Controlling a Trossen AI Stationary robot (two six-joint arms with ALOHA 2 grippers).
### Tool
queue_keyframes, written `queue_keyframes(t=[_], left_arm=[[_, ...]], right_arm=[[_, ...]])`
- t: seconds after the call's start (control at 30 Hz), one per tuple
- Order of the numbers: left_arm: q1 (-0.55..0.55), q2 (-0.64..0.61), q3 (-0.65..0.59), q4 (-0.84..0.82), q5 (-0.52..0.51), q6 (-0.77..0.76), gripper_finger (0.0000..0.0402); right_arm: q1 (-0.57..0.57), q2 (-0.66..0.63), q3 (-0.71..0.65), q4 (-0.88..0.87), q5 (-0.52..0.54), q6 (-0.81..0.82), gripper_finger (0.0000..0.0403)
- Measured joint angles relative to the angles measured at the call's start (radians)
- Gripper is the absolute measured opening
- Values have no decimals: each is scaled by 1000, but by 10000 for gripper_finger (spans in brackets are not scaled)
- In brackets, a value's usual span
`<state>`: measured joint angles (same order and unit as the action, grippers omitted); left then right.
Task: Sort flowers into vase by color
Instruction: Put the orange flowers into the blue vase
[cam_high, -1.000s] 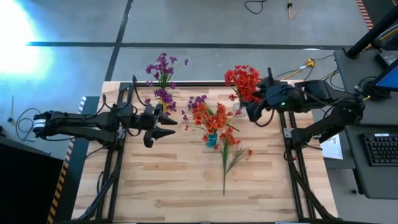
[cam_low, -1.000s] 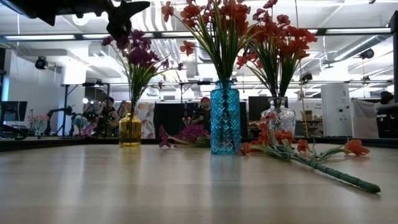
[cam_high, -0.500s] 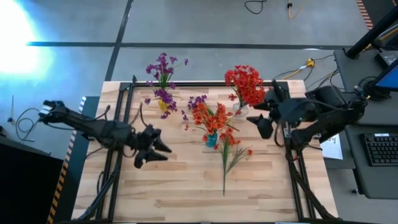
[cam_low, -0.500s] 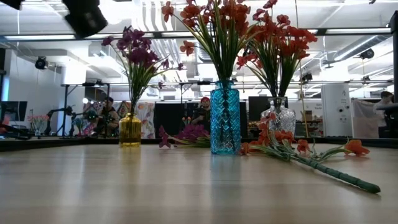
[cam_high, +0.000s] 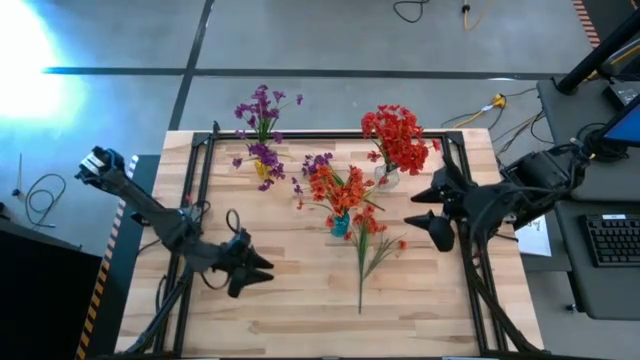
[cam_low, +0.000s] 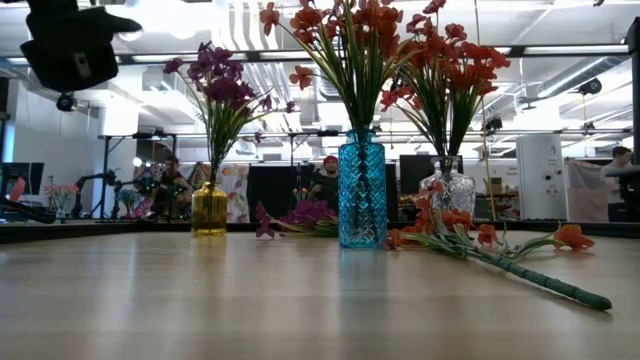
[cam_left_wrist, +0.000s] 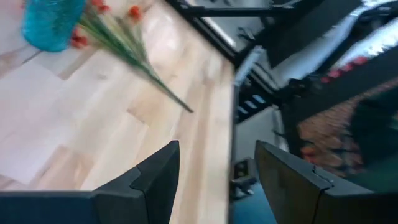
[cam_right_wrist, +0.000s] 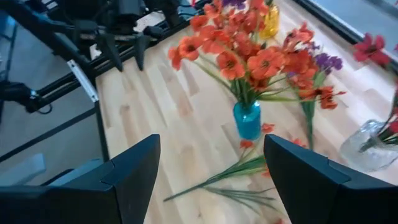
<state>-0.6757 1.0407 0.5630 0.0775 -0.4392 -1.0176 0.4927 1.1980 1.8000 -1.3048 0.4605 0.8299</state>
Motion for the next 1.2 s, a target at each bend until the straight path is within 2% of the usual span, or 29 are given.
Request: queue_keyframes(t=[0.1,0.27,0.43,0.73,1.0,1.2], left_arm=[[-20,109,54,2,-57,-13,197],[-22,303,199,-2,-80,-13,197],[-22,504,392,-110,-178,-15,197],[-21,813,713,-298,-297,-114,197],[-15,961,881,-371,-328,-166,197],[-12,994,921,-396,-334,-181,197]], right_arm=[[18,0,0,0,-14,31,277],[23,0,0,-4,-117,105,274],[23,8,-1,-48,-181,152,274],[22,14,-2,-103,-210,139,274],[22,14,-2,-106,-230,69,274],[22,14,-9,-175,-230,58,274]])
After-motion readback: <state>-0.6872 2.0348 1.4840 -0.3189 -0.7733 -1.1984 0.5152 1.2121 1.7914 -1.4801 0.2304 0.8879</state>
